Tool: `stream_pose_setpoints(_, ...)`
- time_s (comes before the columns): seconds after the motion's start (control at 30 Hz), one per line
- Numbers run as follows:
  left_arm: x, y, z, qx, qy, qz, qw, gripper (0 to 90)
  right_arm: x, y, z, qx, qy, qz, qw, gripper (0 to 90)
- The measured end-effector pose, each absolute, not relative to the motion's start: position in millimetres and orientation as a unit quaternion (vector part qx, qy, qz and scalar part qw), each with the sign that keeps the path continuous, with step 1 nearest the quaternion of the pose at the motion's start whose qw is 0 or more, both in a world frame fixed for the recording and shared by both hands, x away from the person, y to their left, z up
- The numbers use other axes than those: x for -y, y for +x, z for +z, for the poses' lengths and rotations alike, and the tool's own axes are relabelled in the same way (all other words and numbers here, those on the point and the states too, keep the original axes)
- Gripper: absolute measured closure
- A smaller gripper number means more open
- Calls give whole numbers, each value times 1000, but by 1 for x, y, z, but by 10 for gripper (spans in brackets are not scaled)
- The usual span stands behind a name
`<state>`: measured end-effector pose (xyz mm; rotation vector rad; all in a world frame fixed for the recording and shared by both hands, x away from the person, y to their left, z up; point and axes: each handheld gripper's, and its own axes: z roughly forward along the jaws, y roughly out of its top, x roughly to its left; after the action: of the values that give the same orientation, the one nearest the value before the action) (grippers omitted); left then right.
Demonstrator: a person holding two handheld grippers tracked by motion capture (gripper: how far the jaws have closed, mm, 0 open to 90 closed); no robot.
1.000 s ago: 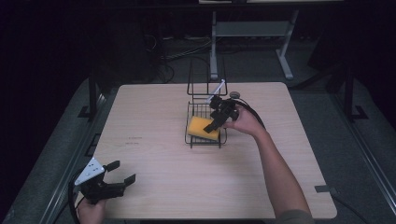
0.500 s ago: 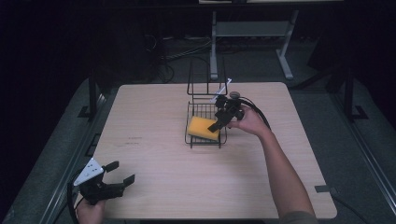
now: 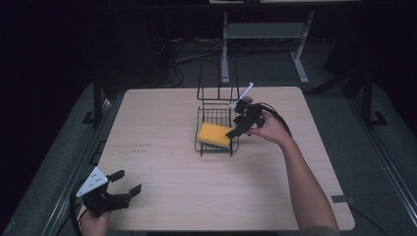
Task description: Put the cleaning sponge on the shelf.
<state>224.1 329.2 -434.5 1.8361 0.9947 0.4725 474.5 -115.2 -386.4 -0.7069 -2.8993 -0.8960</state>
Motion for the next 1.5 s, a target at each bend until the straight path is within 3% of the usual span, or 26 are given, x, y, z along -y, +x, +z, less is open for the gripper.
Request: stream_pose_setpoints(1.5, -327, 224, -436, -409, 755, 193, 474, 134, 183, 427, -399, 926, -269, -267, 4, 175)
